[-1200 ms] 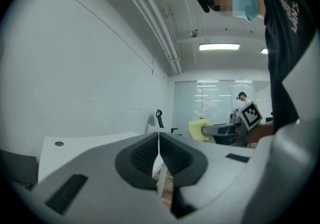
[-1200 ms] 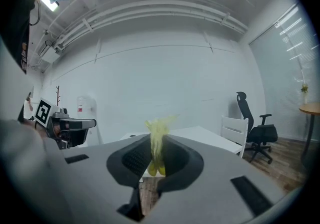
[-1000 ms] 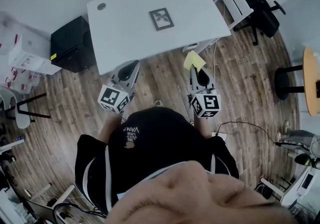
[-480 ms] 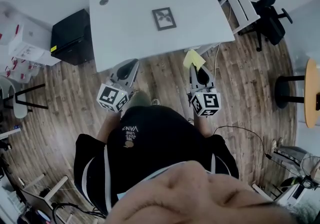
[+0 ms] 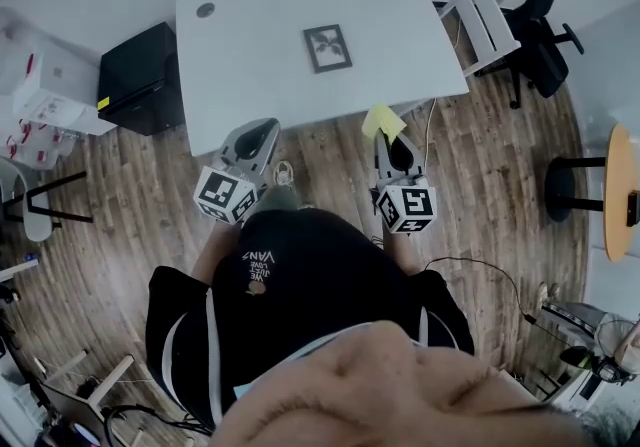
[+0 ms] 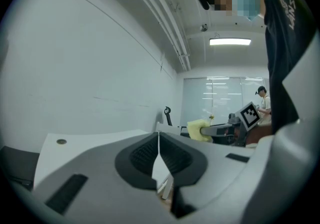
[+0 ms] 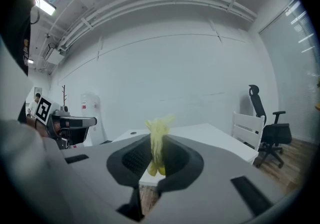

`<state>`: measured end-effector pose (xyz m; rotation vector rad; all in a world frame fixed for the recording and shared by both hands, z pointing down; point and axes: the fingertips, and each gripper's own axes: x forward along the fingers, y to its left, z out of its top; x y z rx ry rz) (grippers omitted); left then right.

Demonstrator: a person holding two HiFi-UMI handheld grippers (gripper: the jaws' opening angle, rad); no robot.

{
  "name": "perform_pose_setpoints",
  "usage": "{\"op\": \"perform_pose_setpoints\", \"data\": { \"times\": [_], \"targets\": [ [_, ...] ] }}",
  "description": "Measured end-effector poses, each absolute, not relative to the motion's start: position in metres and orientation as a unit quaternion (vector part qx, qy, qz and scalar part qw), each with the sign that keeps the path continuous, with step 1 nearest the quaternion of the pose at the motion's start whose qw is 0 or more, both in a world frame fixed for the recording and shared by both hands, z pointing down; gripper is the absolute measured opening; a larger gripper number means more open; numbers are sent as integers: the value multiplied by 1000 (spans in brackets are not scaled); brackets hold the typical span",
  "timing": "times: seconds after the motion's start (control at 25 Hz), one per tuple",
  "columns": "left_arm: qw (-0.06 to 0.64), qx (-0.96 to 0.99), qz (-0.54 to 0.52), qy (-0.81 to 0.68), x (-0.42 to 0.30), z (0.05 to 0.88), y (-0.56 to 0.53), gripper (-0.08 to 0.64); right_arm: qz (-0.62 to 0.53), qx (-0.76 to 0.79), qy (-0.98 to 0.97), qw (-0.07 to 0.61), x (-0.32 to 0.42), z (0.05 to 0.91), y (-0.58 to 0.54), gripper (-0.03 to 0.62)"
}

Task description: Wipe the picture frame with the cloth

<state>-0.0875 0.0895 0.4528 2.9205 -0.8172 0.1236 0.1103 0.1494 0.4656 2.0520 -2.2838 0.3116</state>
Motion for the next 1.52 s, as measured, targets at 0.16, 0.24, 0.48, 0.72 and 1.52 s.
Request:
{"op": "perform_pose_setpoints", "data": {
  "times": [0.16,0.24,0.48,0.72,1.52],
  "targets": [
    [52,964,37,-258,-80,449,66,17,97,669,-736,26,114,459,125,44],
    [52,965,37,-253,-79,449,55,17,97,671,-735,26,113,458,113,43],
    [54,970,38,-235,-74,447,18,17,93,680,-727,23,112,453,79,43],
    [49,974,32,-219,-70,442,-21,17,89,692,-716,22,112,448,50,44],
    [62,980,21,-186,-80,453,-84,17,85,709,-699,34,91,451,-6,44]
  ]
}}
